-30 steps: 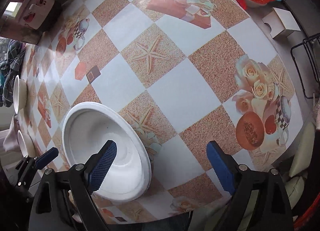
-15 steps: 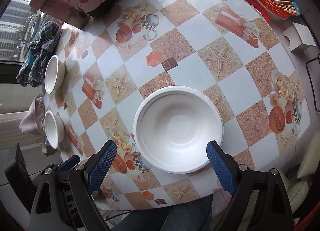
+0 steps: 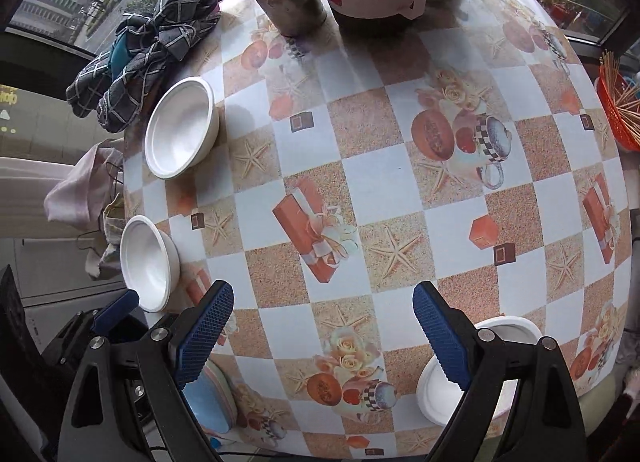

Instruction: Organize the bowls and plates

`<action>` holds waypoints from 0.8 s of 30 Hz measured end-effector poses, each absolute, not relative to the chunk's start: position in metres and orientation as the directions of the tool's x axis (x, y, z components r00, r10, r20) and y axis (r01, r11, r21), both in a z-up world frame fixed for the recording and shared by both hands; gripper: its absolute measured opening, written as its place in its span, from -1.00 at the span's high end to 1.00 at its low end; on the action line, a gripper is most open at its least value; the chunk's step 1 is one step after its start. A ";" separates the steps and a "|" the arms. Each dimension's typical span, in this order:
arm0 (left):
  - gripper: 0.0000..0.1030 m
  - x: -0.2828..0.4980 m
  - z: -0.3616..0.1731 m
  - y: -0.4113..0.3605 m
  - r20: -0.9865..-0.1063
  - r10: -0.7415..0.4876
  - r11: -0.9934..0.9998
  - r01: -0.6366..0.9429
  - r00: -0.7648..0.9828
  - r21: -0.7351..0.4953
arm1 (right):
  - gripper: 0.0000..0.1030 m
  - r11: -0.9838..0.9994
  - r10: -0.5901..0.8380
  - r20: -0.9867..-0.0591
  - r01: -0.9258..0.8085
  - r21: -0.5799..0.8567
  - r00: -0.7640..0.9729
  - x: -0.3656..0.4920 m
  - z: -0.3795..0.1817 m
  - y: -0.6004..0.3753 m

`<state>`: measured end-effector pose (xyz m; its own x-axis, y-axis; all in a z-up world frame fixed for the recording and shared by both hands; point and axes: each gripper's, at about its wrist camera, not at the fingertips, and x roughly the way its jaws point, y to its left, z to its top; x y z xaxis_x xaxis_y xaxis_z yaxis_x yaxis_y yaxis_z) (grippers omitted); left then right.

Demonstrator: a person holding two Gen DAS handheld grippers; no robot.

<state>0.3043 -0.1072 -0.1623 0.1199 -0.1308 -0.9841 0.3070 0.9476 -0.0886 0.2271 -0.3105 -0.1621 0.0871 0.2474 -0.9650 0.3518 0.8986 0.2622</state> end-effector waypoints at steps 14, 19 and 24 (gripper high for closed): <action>-0.42 0.402 -0.173 -0.073 -0.982 -0.066 0.986 0.162 0.178 -0.037 | -0.79 0.900 0.276 -0.960 0.337 0.277 0.052 0.304 -0.186 -0.292; -0.42 0.433 -0.185 -0.063 -0.983 -0.052 0.992 0.121 0.177 -0.030 | -0.79 0.907 0.266 -0.963 0.329 0.264 0.040 0.325 -0.201 -0.287; -0.42 0.464 -0.203 -0.059 -0.984 -0.028 0.994 0.106 0.174 -0.010 | -0.79 0.913 0.257 -0.965 0.317 0.257 0.040 0.345 -0.218 -0.279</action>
<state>0.4640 -0.0593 -0.2031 0.1739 -0.0284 -0.9844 0.1059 0.9943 -0.0100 0.3451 -0.2793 -0.2184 0.0405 0.2575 -0.9654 0.3169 0.9130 0.2568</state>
